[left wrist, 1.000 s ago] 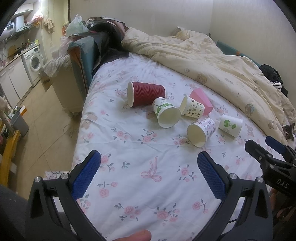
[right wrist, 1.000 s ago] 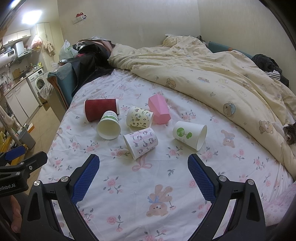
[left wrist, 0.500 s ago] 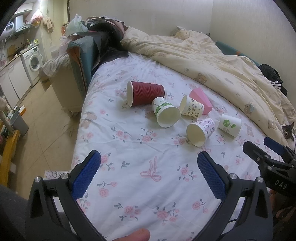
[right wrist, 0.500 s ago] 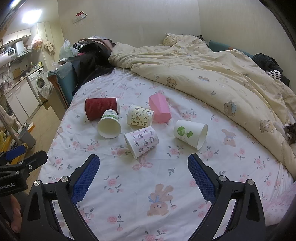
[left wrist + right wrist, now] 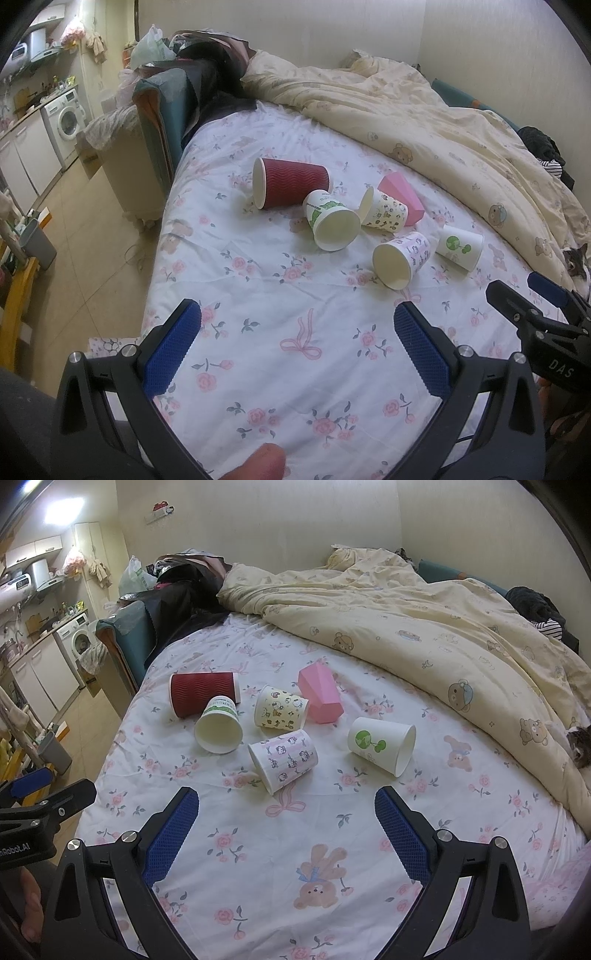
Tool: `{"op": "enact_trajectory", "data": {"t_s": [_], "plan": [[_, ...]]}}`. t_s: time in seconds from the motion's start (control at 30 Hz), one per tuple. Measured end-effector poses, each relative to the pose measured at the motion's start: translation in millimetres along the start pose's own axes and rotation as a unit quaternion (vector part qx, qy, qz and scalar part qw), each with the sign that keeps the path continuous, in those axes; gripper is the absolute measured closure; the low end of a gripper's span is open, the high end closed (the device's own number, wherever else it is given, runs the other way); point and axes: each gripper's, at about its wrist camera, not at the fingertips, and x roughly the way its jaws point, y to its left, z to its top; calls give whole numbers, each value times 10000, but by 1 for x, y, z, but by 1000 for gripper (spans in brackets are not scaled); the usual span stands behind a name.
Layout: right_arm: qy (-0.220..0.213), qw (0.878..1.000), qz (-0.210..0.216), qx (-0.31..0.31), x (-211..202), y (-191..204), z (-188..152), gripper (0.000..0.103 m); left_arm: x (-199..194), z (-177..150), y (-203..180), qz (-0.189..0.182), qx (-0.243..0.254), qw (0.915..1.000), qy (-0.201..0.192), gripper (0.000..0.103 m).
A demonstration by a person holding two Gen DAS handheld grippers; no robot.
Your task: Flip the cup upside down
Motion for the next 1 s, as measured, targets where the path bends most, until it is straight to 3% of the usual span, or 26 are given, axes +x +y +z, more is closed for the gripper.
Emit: {"op": "enact_trajectory", "data": {"t_s": [0.47, 0.73, 1.0], "plan": [[48, 10000, 26, -13, 0, 1, 1, 4, 8, -2, 1, -57, -38, 9997, 222, 0], [417, 9982, 413, -135, 13, -7, 30, 4, 23, 40, 12, -86, -151, 9984, 541, 0], [1080, 9882, 769, -772, 70, -6, 82, 5, 72, 76, 11, -50, -61, 9964, 848, 0]]}}
